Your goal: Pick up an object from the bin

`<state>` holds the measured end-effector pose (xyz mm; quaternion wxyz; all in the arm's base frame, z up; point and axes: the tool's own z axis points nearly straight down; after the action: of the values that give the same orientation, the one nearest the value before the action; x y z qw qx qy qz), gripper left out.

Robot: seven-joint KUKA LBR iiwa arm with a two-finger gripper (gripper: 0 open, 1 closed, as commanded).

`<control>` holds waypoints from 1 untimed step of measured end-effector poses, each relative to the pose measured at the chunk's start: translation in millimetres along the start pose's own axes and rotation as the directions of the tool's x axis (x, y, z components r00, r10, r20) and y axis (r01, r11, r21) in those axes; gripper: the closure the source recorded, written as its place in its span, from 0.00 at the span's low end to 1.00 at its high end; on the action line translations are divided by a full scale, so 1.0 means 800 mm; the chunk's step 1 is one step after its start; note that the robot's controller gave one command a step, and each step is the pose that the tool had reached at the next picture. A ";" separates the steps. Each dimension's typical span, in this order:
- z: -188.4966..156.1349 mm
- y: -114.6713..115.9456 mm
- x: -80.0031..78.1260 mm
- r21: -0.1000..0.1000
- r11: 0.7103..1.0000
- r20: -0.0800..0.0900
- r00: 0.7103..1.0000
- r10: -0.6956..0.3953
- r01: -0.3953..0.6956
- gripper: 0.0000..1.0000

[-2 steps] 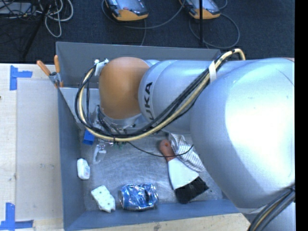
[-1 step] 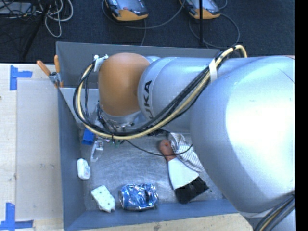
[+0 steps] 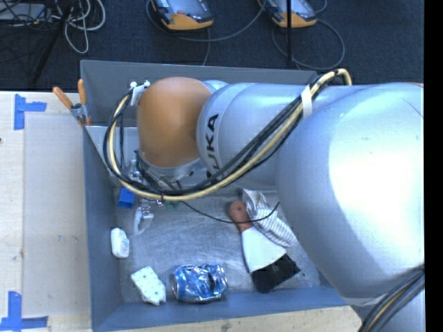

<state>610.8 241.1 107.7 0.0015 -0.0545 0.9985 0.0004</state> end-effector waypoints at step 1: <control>-0.025 0.001 -0.007 0.001 1.000 -0.006 1.000 -0.009 0.009 0.00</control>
Offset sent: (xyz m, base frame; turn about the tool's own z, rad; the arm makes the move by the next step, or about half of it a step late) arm 0.0078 0.0030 0.0295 -0.2021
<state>616.5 242.2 127.7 -0.0012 -0.0589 0.9983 -0.0003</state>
